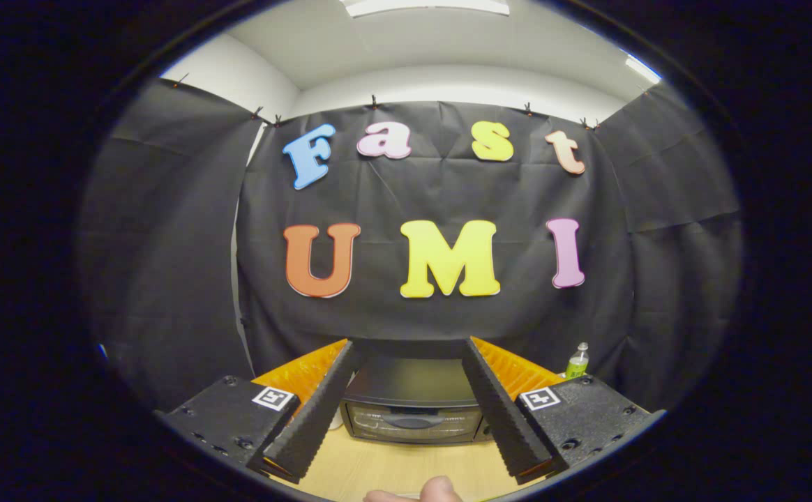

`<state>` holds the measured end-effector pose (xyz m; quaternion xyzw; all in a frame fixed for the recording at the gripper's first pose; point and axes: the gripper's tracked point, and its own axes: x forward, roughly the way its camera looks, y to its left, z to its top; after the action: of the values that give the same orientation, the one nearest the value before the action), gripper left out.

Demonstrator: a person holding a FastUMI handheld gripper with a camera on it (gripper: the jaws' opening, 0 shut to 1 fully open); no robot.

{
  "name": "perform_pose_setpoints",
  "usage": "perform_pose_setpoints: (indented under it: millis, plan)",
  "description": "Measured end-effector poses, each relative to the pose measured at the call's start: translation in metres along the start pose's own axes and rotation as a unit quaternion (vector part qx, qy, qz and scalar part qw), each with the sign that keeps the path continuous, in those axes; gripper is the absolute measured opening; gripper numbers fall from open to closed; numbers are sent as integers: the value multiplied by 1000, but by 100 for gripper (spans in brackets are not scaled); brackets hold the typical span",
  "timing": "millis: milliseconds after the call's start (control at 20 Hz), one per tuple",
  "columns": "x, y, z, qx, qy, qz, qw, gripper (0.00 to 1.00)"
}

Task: Open the toaster oven, put the food inside, and close the toaster oven door.

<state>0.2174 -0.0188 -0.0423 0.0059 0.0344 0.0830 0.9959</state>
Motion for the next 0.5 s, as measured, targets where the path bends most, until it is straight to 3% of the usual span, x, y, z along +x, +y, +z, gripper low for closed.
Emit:
perform_pose_setpoints:
  millis: [250,500]
  plan:
    - [74,0,-78,19,52,7,998,100]
    - [124,1,-138,-2,82,6,997,100]
